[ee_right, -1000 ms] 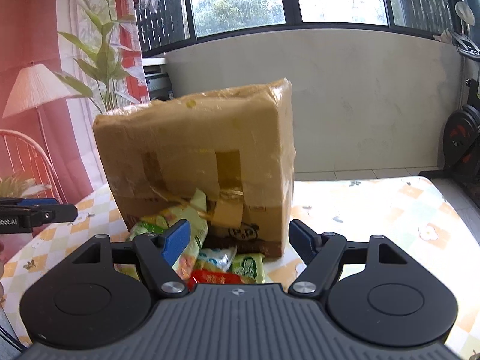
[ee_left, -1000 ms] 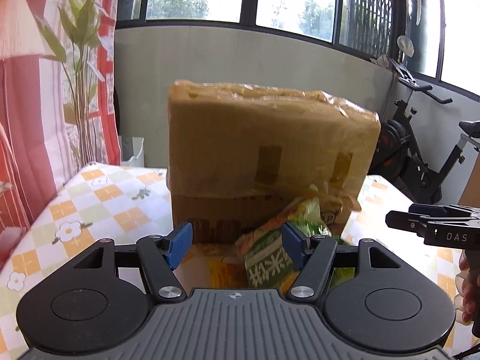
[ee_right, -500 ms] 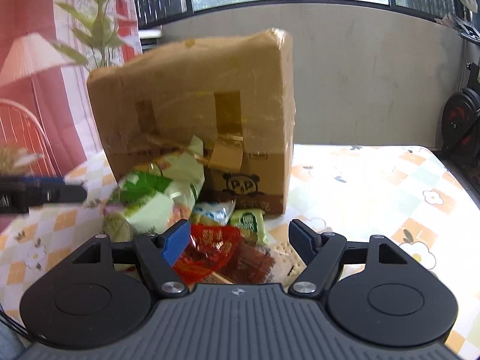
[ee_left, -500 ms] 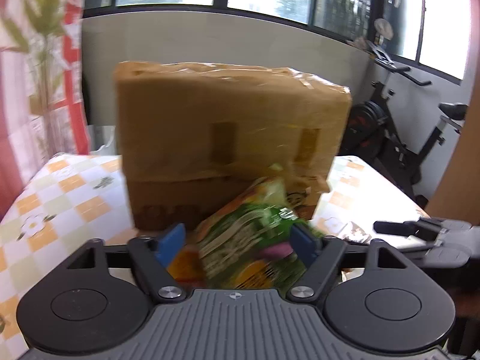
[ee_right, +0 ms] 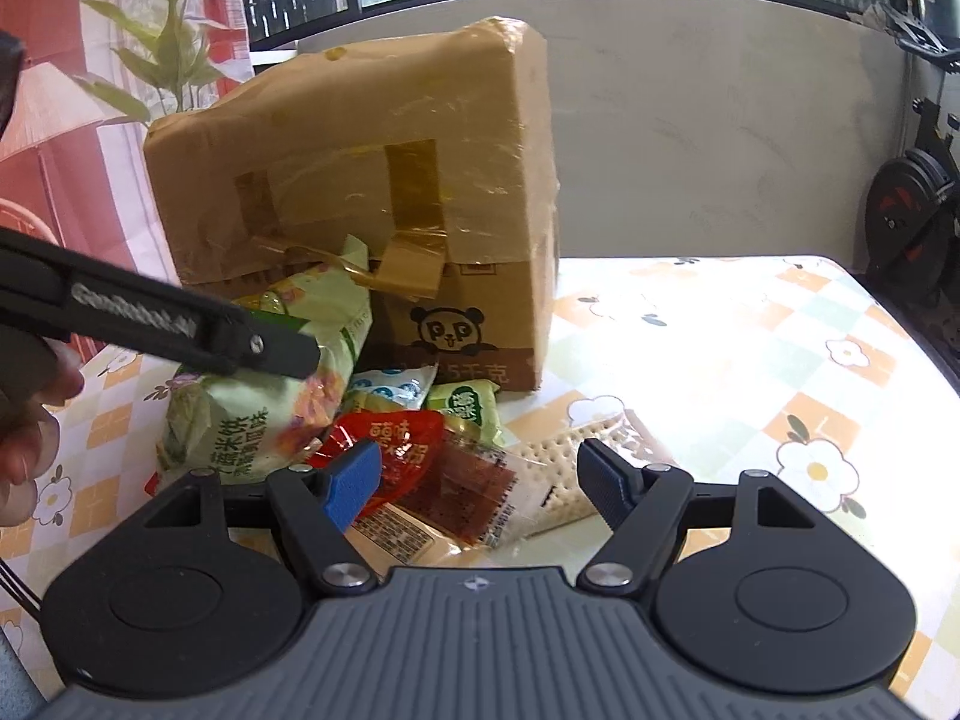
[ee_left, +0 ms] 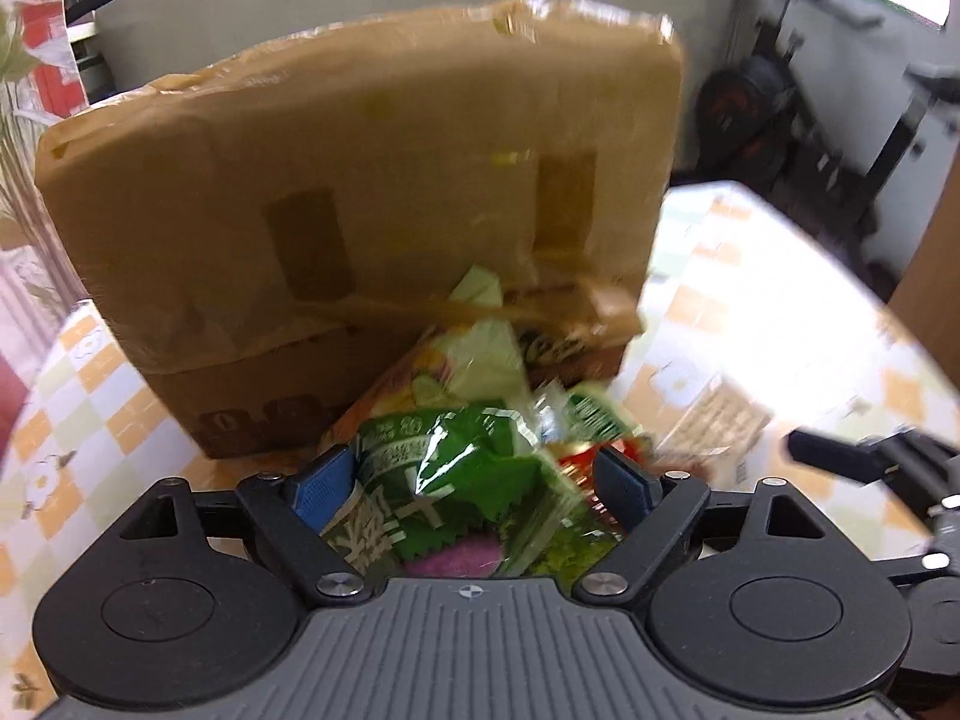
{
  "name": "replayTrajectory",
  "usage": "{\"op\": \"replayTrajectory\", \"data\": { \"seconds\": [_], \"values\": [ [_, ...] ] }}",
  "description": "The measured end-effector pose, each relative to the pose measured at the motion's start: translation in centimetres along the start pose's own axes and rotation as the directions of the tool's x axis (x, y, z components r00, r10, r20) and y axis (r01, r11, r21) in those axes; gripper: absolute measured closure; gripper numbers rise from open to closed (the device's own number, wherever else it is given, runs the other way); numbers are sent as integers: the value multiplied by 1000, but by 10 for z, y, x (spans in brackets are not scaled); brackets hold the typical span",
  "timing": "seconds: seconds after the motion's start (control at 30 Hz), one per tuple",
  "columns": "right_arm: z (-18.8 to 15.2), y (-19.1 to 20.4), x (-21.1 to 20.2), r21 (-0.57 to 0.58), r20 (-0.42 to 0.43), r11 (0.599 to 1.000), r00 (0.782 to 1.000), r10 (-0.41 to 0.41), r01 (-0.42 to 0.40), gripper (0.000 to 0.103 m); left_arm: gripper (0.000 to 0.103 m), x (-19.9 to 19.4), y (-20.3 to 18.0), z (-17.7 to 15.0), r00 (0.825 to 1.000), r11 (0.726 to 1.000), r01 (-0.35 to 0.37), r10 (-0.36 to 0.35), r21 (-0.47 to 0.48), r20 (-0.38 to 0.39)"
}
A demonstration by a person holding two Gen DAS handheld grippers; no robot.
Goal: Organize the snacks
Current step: 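Lower the left gripper onto the large green snack bag and close it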
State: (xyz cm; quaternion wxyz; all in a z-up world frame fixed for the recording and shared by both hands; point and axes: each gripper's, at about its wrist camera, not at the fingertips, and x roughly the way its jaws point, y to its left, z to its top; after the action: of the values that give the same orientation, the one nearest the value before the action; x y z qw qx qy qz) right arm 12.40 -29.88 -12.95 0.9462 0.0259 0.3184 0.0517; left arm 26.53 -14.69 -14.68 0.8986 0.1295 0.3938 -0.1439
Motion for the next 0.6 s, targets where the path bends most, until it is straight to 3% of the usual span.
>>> {"op": "replayTrajectory", "data": {
  "seconds": [0.27, 0.33, 0.4, 0.6],
  "values": [
    [-3, -6, -2, 16, -3, 1000, 1000, 21, -21, 28, 18, 23, -10, -8, 993, 991, -99, 105, 92, -61],
    [-2, -5, -2, 16, 0, 999, 999, 33, -33, 28, 33, 20, -3, -13, 996, 993, -81, 84, 80, -35],
    [-1, -3, -1, 16, 0, 999, 999, 50, -50, 28, 39, 14, 4, -18, 997, 994, -77, 78, 72, -10],
    [0, 12, 9, 17, -42, 992, 991, 129, -128, 33, 45, -13, 45, -43, 998, 997, -6, 11, -80, 62]
  ]
}}
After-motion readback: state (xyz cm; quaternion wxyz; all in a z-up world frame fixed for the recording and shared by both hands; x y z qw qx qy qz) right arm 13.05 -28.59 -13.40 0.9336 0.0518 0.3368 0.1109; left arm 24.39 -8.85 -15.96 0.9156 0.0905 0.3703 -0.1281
